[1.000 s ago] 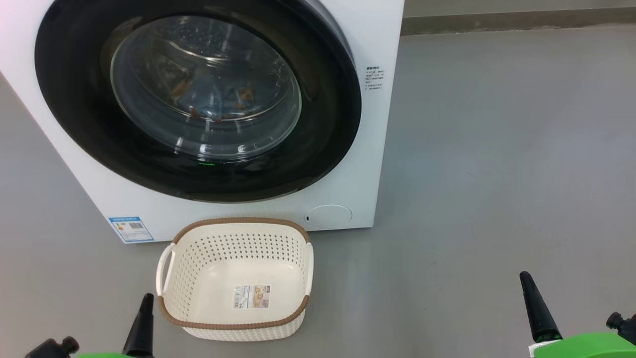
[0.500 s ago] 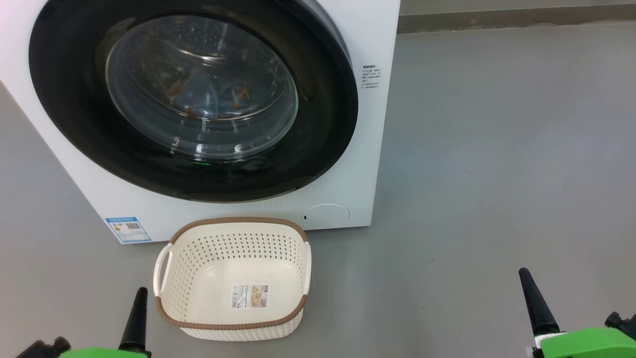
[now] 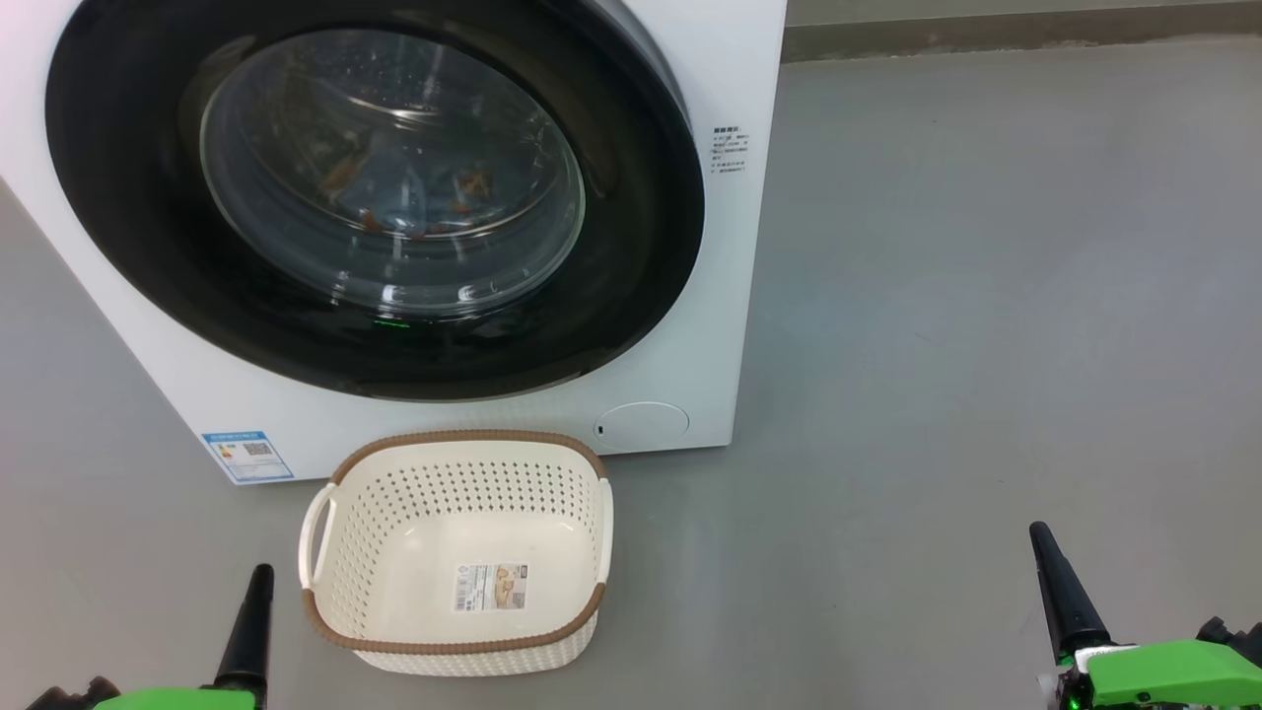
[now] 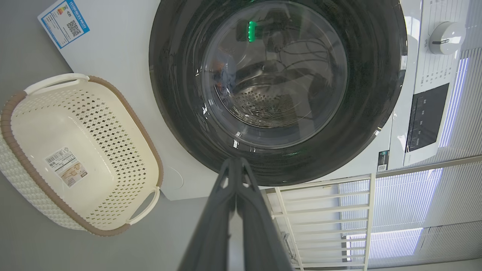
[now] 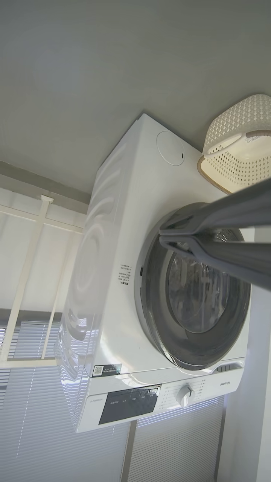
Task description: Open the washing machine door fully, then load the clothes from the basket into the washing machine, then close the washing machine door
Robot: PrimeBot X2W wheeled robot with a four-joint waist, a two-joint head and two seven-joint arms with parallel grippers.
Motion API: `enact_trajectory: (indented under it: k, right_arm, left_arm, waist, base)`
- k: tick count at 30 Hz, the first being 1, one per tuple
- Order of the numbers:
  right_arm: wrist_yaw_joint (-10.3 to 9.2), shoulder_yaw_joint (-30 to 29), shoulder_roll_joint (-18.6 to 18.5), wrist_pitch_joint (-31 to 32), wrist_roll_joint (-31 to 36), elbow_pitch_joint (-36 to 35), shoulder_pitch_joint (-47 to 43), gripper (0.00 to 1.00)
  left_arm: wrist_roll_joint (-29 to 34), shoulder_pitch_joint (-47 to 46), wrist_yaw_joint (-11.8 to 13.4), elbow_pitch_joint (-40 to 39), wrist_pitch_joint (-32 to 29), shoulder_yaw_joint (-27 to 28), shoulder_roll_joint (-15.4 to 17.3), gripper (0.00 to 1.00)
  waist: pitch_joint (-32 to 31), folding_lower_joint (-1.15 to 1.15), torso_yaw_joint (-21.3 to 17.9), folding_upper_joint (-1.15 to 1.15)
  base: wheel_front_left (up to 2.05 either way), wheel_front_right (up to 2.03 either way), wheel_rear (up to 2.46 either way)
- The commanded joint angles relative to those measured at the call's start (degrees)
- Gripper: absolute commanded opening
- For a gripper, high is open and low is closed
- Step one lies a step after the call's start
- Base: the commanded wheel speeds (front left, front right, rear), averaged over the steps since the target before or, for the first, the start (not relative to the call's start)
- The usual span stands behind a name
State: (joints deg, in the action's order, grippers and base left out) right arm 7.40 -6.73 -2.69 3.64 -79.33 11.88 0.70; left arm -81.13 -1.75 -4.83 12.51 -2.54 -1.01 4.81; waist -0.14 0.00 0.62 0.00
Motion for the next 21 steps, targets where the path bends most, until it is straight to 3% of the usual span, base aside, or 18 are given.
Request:
enact_trajectory:
  k: [1, 21]
  right_arm:
    - [0.08, 1.00, -0.75, 0.53, -2.42, -0.79, 3.05, 0.00]
    - [0.09, 1.06, -0.82, 2.16, -13.54, 2.09, 5.40, 0.00]
  left_arm:
    - [-2.13, -2.72, -1.01, -0.59, -0.54, 2.46, 0.38, 0.00]
    - [-12.44, -4.30, -2.66, 1.47, -2.59, 5.84, -0.71, 0.00]
  waist:
    - [0.04, 0.00, -0.07, 0.00]
    - [0.32, 0.00, -0.62, 0.00]
  base:
    - [0.00, 0.00, 0.00]
    - [0.00, 0.00, 0.00]
